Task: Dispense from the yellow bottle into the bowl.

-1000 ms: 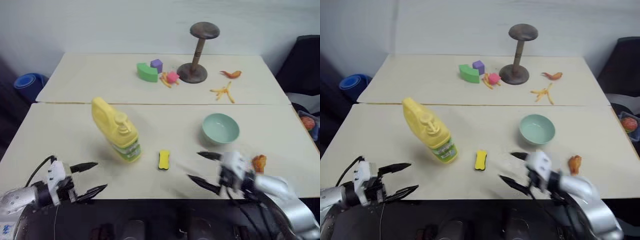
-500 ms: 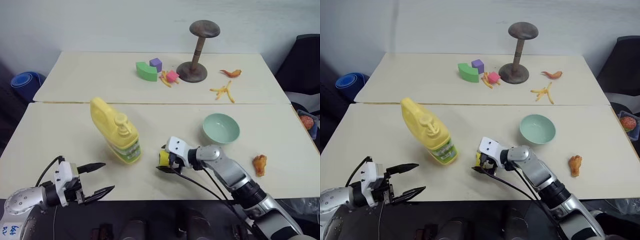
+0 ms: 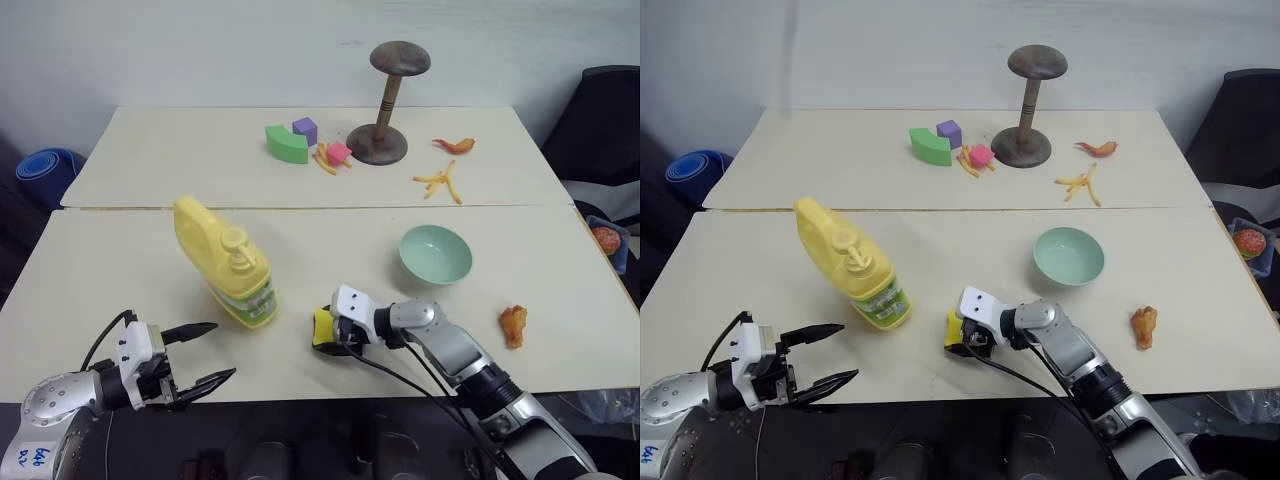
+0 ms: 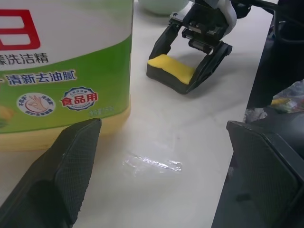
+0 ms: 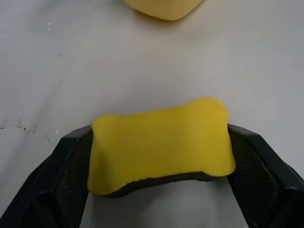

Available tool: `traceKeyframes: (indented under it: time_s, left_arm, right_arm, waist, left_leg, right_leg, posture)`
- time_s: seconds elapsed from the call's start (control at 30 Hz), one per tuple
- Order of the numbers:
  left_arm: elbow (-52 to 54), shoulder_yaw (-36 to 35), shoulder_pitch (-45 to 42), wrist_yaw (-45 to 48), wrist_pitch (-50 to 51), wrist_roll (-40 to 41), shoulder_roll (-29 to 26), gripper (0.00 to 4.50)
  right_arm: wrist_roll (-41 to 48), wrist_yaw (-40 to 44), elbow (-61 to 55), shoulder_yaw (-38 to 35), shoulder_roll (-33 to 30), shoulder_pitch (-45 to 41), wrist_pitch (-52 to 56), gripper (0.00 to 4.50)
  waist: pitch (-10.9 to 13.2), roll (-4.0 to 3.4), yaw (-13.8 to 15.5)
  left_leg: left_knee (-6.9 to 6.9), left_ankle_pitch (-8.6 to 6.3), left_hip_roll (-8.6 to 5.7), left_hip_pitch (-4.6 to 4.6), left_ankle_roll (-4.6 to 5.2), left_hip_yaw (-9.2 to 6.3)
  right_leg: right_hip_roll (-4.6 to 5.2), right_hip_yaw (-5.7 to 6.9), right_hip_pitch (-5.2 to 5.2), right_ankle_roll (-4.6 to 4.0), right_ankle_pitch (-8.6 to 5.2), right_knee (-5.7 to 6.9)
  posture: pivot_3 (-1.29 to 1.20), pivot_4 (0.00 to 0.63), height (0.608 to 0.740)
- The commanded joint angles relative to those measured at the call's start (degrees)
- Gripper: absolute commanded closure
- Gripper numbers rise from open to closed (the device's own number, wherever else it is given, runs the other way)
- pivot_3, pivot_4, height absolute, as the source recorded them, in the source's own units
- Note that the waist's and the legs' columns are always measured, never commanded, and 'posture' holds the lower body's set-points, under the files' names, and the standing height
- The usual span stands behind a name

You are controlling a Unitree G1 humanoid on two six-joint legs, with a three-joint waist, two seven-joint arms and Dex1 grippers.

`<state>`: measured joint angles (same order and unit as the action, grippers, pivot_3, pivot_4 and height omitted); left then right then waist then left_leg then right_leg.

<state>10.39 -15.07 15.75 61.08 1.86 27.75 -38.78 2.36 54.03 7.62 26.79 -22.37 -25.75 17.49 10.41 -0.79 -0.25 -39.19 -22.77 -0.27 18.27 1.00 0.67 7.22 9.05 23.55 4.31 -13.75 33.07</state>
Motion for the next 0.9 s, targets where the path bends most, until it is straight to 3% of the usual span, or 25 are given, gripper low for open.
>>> traceKeyframes:
  time_s: [0.03,0.13,0.23,0.37,0.63,0.7,0.73,0.8,0.9]
  left_arm:
    - [1.79,0.51,-0.5,1.22,-0.2,1.19,0.14,0.0]
    - [4.82,1.48,-0.4,1.61,0.83,2.46,0.33,0.0]
    - [7.79,3.52,-0.87,1.64,2.68,3.73,0.78,0.0]
    - [8.15,6.27,-3.35,0.83,3.66,3.19,2.03,0.0]
    - [7.21,7.37,-6.02,0.39,3.9,2.8,3.0,0.0]
    - [7.17,6.47,-6.26,-0.55,4.05,3.54,3.61,0.0]
    - [7.25,6.19,-6.3,-0.84,4.22,3.81,3.8,0.0]
    - [7.43,5.59,-6.38,-1.38,4.61,4.49,4.34,0.0]
    - [7.47,4.92,-6.53,-1.64,4.91,5.16,4.59,0.0]
  right_arm:
    - [5.22,3.11,-5.82,-4.15,-0.57,3.52,-5.11,0.97]
    - [14.2,5.95,-16.25,-12.54,-3.92,7.81,-3.37,0.97]
    - [21.98,8.63,-24.58,-26.58,-14.93,17.67,3.34,0.97]
    - [18.32,7.87,-16.69,-38.59,-23.62,27.02,-2.54,0.97]
    - [10.26,5.27,12.94,-43.64,-28.81,26.53,-20.09,0.97]
    - [8.85,3.89,17.79,-44.24,-29.92,25.02,-23.75,0.27]
    - [8.74,3.96,19.12,-44.42,-30.2,24.51,-25.46,0.04]
    - [11.81,4.84,17.23,-45.91,-29.54,23.81,-24.69,0.04]
    - [18.96,8.05,6.45,-46.46,-28.14,24.64,-18.81,0.04]
  waist:
    - [0.0,0.0,0.24]
    - [0.09,-0.13,0.33]
    - [0.14,-0.23,1.4]
    - [0.05,-0.07,2.08]
    - [0.2,-0.27,1.2]
    - [0.2,-0.27,1.18]
    - [0.2,-0.27,1.3]
    - [0.2,-0.27,1.47]
    - [0.21,-0.29,1.6]
  left_leg:
    - [0.0,0.0,-0.01,0.03,0.0,-0.01]
    - [0.0,-0.01,-0.04,0.1,0.04,-0.04]
    - [-0.01,-0.03,-0.08,0.08,0.12,-0.05]
    - [-0.01,-0.13,-0.1,0.09,0.24,-0.08]
    - [0.01,-0.1,-0.01,-0.11,0.19,0.43]
    - [0.01,-0.09,0.0,-0.14,0.17,0.51]
    - [0.01,-0.07,-0.02,-0.13,0.19,0.53]
    - [0.01,-0.07,-0.02,-0.13,0.19,0.52]
    - [0.01,-0.07,0.0,-0.09,0.17,0.47]
  right_leg:
    - [0.01,0.01,-0.01,0.0,0.0,-0.04]
    - [0.04,0.03,0.01,0.03,0.02,-0.12]
    - [0.12,0.01,-0.07,0.11,0.06,-0.2]
    - [0.16,0.04,-0.19,0.12,0.07,-0.61]
    - [-0.02,-0.17,-0.3,0.07,0.04,-0.26]
    - [-0.04,-0.16,-0.27,0.07,0.05,-0.19]
    - [-0.02,-0.16,-0.26,0.08,0.05,-0.19]
    - [0.0,-0.19,-0.26,0.08,0.05,-0.22]
    - [-0.01,-0.36,-0.24,0.08,0.05,-0.26]
  posture:
    - [0.0,0.15,0.74]
    - [0.0,0.15,0.74]
    - [0.0,0.15,0.74]
    - [0.0,0.15,0.74]
    - [0.0,0.15,0.74]
    - [0.0,0.15,0.74]
    - [0.0,0.15,0.74]
    - [0.0,0.15,0.74]
    - [0.0,0.15,0.74]
